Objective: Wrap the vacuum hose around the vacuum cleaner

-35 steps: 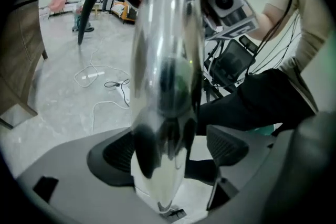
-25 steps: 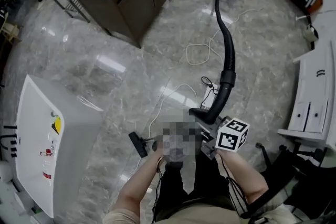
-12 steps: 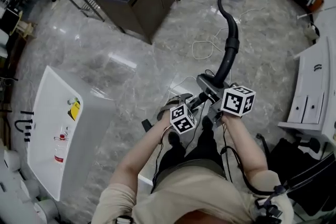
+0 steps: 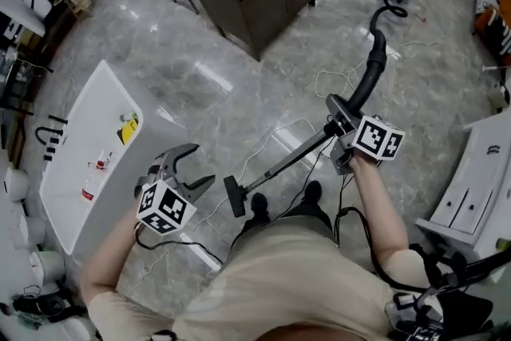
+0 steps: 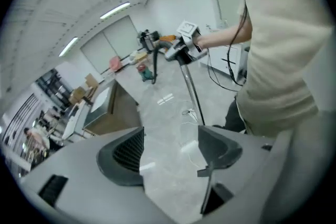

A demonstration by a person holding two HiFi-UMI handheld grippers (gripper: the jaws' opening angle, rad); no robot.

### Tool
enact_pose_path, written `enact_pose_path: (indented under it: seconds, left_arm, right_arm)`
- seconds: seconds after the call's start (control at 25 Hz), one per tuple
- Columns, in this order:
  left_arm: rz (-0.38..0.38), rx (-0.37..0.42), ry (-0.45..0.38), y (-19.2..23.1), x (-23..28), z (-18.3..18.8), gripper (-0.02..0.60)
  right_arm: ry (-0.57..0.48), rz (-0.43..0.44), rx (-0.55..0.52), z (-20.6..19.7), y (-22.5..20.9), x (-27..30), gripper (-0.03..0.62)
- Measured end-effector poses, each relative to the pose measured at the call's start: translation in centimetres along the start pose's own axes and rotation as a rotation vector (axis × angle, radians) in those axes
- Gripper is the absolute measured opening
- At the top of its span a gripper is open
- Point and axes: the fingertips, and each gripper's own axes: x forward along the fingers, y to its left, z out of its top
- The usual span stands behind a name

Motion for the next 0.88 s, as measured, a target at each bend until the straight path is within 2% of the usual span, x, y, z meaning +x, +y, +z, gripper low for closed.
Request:
enact_pose_path:
  seconds: [0.08, 0.2, 0.24, 0.32, 0.4, 0.56, 0.64, 0.72, 0.8, 0.88]
  left_arm:
    - [0.108, -0.155, -0.067, 1.6, -2.9, 1.0, 0.314]
    - [0.244, -0.367, -0.229, 2.6, -0.8, 3.5, 0.284]
    - [0.254, -0.418, -0.287, 2.4, 1.2, 4.9, 0.281]
    - [0.206, -0.486, -0.381, 0.9, 5.9, 8.4, 0.282]
    - [0.101, -0.487, -0.425, -1.2, 10.7, 12.6, 0.282]
    - [-0.119, -0.363, -0.435, -4.9, 18.3, 20.8, 0.285]
    - [-0.178, -0.320, -0.461, -5.6, 20.3, 24.4, 0.298]
    - [-0.212, -0.311, -0.501, -5.5, 21.6, 27.2, 0.321]
    - [-0.252, -0.307, -0.539, -5.0, 22.5, 29.4, 0.324]
    - [-0.325, -0.296, -0.558, -4.7, 23.4, 31.0, 0.324]
  right_arm:
    - [0.016, 0.012, -0.039, 1.1, 0.3, -0.1, 0.083]
    - [0.049, 0.036, -0.125, 2.1, 0.4, 0.1, 0.083]
    - [0.061, 0.046, -0.155, 2.3, 0.4, 0.2, 0.083]
    - [0.086, 0.063, -0.215, 2.6, 0.4, 0.2, 0.083]
    - [0.103, 0.074, -0.272, 3.4, 0.4, -0.2, 0.081]
    - [0.121, 0.081, -0.374, 6.0, 0.9, -1.4, 0.083]
    - [0.140, 0.091, -0.414, 6.3, 1.5, -1.6, 0.083]
    - [0.158, 0.104, -0.445, 6.1, 1.9, -1.6, 0.083]
    - [0.168, 0.111, -0.464, 6.3, 2.0, -1.5, 0.083]
    - [0.167, 0.108, -0.465, 6.8, 1.9, -1.5, 0.083]
